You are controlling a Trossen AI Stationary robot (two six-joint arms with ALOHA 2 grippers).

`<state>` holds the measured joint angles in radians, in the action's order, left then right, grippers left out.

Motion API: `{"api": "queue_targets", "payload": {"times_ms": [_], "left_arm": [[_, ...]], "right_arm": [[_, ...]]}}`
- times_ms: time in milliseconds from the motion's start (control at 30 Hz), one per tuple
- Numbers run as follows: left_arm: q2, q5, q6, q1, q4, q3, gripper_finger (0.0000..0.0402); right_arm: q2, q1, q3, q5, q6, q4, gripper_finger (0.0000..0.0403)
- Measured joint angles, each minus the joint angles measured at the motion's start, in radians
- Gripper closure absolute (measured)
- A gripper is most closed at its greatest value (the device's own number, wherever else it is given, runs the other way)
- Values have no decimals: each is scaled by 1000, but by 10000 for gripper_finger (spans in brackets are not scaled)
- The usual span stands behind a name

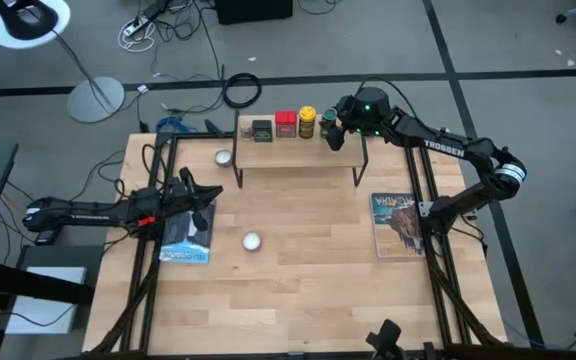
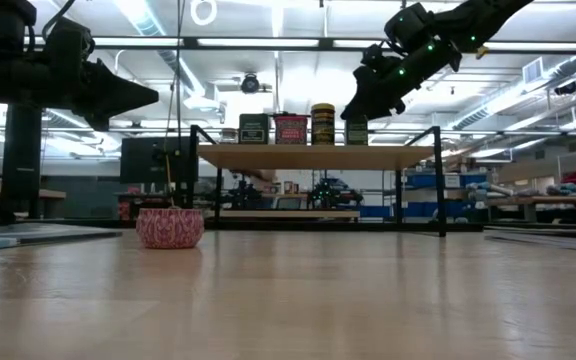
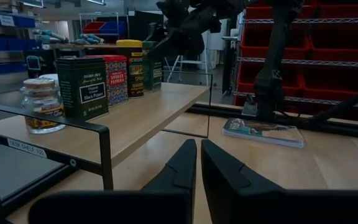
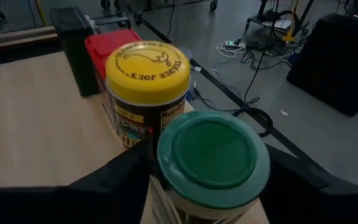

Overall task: Shelf spices
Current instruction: Remove the green seasoning bottle from the shelf

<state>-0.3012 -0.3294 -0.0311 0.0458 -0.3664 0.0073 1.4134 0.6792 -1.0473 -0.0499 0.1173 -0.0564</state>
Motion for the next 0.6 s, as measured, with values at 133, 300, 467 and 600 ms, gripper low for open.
{"api": "queue_targets", "payload": {"times_ms": [133, 300, 467, 600], "left_arm": [[0, 0, 0, 0, 3, 0, 372], [0, 0, -4, 0, 7, 0, 372], [0, 0, -6, 0, 7, 0, 372], [0, 0, -6, 0, 6, 0, 372]], "right_arm": [[-8, -9, -2, 3, 6, 4, 197], [-55, -19, 2, 39, 15, -14, 197], [-138, -18, 2, 83, 17, -49, 197], [-241, -23, 2, 85, 18, -30, 197]]}}
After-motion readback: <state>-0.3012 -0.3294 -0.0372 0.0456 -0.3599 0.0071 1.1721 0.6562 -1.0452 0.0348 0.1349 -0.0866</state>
